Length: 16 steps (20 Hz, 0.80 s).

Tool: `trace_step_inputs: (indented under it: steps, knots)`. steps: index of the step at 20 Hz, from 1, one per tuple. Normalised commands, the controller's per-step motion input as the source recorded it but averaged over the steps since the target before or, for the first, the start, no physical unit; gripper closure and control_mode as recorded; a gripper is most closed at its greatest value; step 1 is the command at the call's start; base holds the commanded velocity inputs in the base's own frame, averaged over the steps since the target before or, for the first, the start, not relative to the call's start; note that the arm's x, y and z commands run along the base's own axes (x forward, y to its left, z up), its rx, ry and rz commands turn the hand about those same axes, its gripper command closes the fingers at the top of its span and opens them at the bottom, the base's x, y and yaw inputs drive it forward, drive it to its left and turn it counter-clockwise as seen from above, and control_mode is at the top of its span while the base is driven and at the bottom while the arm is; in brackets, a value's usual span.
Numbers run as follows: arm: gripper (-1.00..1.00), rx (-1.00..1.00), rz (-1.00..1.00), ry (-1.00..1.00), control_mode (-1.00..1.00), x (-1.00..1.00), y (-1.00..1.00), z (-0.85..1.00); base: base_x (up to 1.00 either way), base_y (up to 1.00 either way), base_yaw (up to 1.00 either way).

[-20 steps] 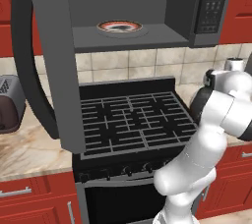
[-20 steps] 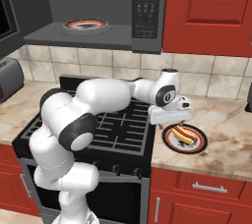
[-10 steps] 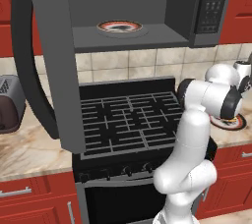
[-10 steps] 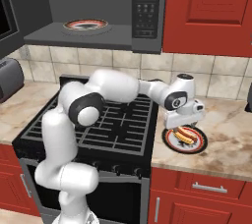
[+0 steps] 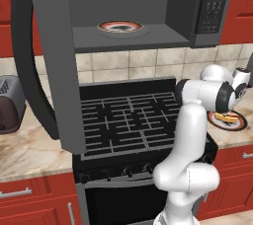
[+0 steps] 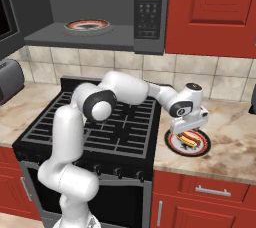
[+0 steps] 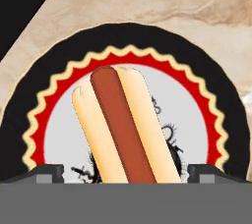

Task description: Pick the hot dog from the counter and place it in the microwave.

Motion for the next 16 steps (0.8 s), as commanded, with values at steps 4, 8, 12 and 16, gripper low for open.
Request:
trace_step_inputs:
  steps: [4,8,12,16]
  knots:
    - [-1.0,0.0,0.02,0.0,-1.0,0.42,-0.1,-0.41,0.0,0.0,0.0]
    - [-1.0,0.0,0.0,0.0,-1.0,0.17,0.0,-0.32,0.0,0.0,0.0]
    - [-1.0,0.0,0.0,0.0,-1.0,0.0,0.0,-0.37,0.0,0.0,0.0]
    - [-1.0,0.0,0.0,0.0,-1.0,-0.13,-0.03,-0.34,0.0,0.0,0.0]
